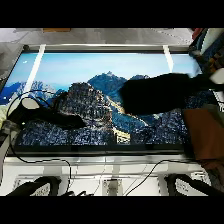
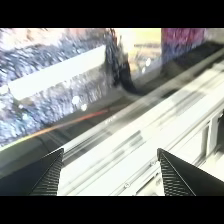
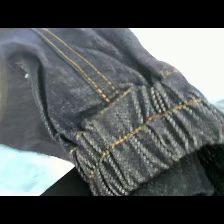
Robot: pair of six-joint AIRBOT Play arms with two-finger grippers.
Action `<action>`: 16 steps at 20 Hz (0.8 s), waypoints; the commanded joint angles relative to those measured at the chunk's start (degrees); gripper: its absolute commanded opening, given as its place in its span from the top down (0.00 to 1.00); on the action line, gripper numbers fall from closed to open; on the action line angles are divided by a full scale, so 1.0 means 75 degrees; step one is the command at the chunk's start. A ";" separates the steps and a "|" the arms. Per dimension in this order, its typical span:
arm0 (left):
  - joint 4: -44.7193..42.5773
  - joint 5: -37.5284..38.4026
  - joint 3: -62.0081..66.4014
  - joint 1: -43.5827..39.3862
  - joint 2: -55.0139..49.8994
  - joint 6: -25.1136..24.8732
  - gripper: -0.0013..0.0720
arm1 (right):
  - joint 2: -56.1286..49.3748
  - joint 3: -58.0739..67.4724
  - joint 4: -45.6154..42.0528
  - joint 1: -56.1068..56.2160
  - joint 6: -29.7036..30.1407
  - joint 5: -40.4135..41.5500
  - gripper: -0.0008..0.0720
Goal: Fold the clothes and pants, and hang the long-sleeved shirts on hangers.
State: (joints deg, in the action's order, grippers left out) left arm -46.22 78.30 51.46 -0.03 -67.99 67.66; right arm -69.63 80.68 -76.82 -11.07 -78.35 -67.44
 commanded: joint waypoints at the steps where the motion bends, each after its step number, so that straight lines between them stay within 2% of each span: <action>1: 0.0055 0.0140 0.0044 0.0396 0.0172 -0.0020 0.09 | 0.1003 0.0300 -0.1679 -0.1655 -0.1833 -0.0836 0.95; 4: 0.0058 0.0143 0.0044 0.0391 0.0172 -0.0017 0.09 | 0.1332 0.0297 -0.2124 -0.3620 -0.3089 -0.2363 0.95; 7: 0.0058 0.0137 0.0044 0.0391 0.0172 -0.0017 0.09 | 0.1265 0.0239 -0.2139 -0.5511 -0.3235 -0.4357 0.95; 10: 0.0052 0.0058 0.0041 0.0391 0.0163 -0.0020 0.09 | 0.1282 0.0195 -0.1775 -0.6650 -0.3576 -0.4645 0.94; 11: 0.0052 0.0052 0.0041 0.0391 0.0157 -0.0017 0.09 | 0.1279 0.0195 -0.1588 -0.6764 -0.3663 -0.4555 0.82; 12: 0.0055 0.0055 0.0041 0.0391 0.0157 -0.0020 0.09 | 0.1276 0.0192 -0.1489 -0.6755 -0.3660 -0.4447 0.55; 13: 0.0055 0.0055 0.0041 0.0391 0.0157 -0.0017 0.09 | 0.1276 0.0192 -0.1326 -0.6738 -0.3660 -0.4360 0.21; 14: 0.0055 0.0055 0.0041 0.0391 0.0157 -0.0017 0.09 | 0.1276 0.0195 -0.1134 -0.6741 -0.3631 -0.4281 0.01; 16: 0.0052 0.0052 0.0041 0.0391 0.0157 -0.0020 0.09 | 0.1276 0.0195 -0.1096 -0.6741 -0.3628 -0.4243 0.03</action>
State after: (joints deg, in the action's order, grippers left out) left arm -45.80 78.81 51.72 2.83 -66.78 67.53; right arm -60.12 82.17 -87.00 -60.18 -104.71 -99.00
